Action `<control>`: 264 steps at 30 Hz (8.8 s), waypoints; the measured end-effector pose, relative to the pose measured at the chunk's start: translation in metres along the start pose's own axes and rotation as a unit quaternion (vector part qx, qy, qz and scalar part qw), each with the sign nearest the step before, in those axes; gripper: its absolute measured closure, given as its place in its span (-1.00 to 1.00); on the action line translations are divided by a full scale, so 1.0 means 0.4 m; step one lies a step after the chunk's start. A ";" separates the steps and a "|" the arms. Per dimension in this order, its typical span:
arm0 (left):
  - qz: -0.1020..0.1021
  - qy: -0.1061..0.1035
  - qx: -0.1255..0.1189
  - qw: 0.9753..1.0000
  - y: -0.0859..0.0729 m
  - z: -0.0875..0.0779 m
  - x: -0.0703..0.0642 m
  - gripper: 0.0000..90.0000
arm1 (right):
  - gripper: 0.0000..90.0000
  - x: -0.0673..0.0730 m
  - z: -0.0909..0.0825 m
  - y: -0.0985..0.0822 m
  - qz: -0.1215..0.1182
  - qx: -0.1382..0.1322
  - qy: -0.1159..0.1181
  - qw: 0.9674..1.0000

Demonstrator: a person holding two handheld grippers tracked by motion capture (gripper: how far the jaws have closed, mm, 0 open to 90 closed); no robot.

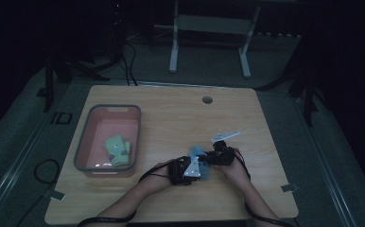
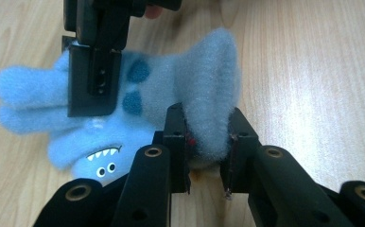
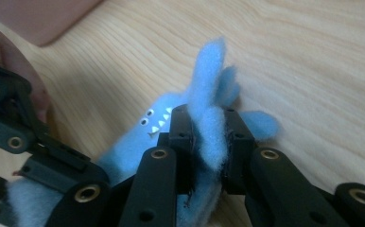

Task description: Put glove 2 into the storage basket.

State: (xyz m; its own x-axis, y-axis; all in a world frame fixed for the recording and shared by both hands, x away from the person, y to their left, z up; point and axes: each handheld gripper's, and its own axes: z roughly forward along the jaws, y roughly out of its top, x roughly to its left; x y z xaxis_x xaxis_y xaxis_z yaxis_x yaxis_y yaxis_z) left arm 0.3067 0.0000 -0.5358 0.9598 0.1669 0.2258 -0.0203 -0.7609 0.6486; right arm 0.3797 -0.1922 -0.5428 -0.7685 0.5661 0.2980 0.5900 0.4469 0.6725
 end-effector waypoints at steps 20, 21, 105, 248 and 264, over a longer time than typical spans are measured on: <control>0.015 0.030 0.027 0.999 0.028 -0.143 0.039 0.70 | 0.74 0.069 -0.024 0.120 -0.021 -0.026 0.013 0.999; 0.015 0.032 0.027 0.999 0.028 -0.151 0.040 0.70 | 0.74 0.073 -0.025 0.127 -0.022 -0.029 0.016 0.999; -0.127 0.098 0.159 0.974 -0.358 -0.439 0.139 0.69 | 0.71 0.363 0.455 0.475 -0.094 0.049 0.064 0.992; -0.141 -0.005 -0.057 0.988 -0.101 -0.086 -0.061 -0.84 | -0.69 0.015 -0.073 -0.135 -0.083 -0.050 -0.020 0.995; -0.142 -0.022 -0.065 0.988 -0.123 -0.072 -0.073 -0.84 | -0.69 0.010 -0.079 -0.143 -0.085 -0.054 -0.023 0.995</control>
State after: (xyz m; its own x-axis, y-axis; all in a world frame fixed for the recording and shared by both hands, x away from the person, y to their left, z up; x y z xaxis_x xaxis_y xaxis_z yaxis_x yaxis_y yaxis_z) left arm 0.2716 0.0506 -0.5537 0.9432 0.3322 -0.0086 0.2186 -0.6006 0.7691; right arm 0.3351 -0.2375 -0.5586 -0.8413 0.5213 0.1431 0.4202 0.4642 0.7797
